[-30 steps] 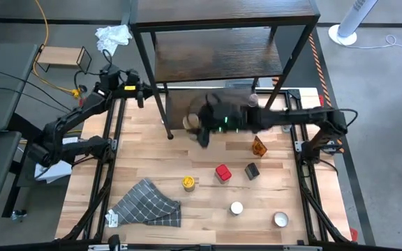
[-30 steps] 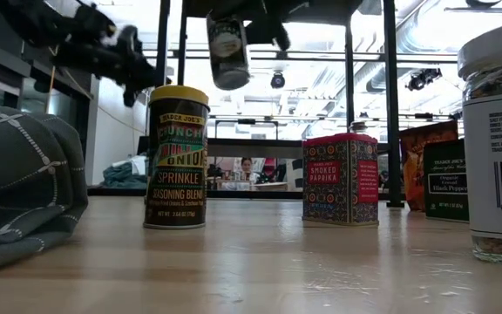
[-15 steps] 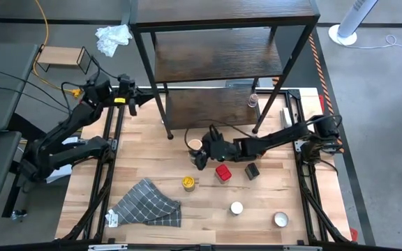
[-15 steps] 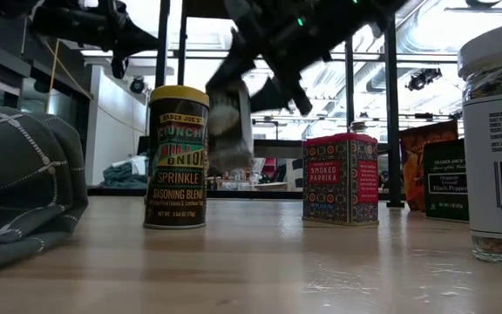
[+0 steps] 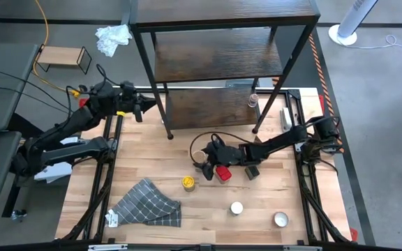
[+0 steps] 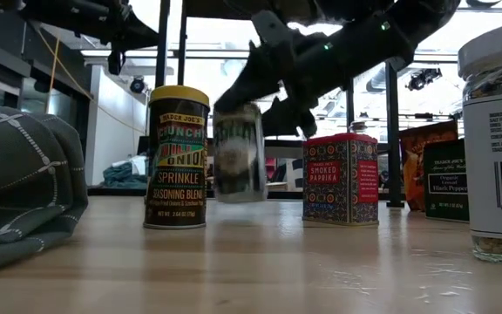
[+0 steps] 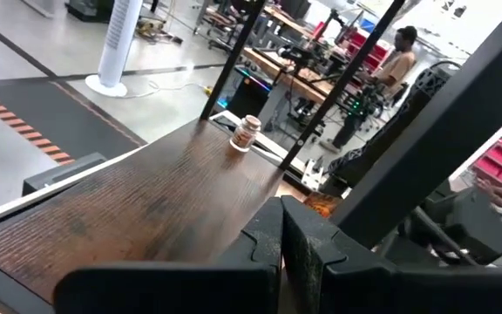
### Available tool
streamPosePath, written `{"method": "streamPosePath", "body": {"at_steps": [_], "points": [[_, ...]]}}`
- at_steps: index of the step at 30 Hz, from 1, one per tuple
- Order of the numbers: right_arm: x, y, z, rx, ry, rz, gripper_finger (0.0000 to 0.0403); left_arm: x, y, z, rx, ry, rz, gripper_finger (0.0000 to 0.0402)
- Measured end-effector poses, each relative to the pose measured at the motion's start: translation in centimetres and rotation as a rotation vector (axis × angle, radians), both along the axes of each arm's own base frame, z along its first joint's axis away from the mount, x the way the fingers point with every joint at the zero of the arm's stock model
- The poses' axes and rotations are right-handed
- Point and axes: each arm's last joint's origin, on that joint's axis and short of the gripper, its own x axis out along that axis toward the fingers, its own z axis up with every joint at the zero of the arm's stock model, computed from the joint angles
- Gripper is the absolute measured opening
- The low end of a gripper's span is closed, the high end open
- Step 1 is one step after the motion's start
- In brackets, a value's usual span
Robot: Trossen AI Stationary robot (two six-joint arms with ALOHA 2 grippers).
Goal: Shelf spices
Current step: Remove the gold seasoning bottle from the shelf, then adjust the shelf
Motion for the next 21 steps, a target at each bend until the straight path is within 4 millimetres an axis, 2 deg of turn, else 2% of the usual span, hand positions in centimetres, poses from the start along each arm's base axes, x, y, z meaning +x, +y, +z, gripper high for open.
{"method": "streamPosePath", "body": {"at_steps": [1, 3, 8, 12, 17, 21], "points": [[0.0, 0.0, 0.1, 0.001, -0.002, 0.015, 0.0361, 0.1, -0.1, 0.0, -0.006, -0.001, 0.001, 0.0], [0.0, 0.1, 0.1, 0.017, 0.001, 0.033, 0.0383, 0.2, -0.3, 0.0, -0.01, -0.002, 0.005, 0.0], [-0.3, 0.0, 0.9, 0.024, -0.004, 0.043, 0.0349, 0.5, -1.2, 0.1, -0.057, -0.015, -0.009, 0.0], [-1.6, -0.5, 3.2, -0.011, 0.011, -0.012, 0.034, -0.4, -3.3, -0.5, -0.1, 0.068, -0.047, 0.0], [-4.0, -1.5, 6.2, -0.075, 0.051, -0.076, 0.034, -3.0, -5.2, -2.0, -0.193, 0.231, 0.075, 0.0], [-6.2, -2.3, 8.6, -0.079, 0.051, -0.167, 0.0341, -3.9, -6.4, -1.9, -0.297, 0.192, 0.065, 0.0]]}}
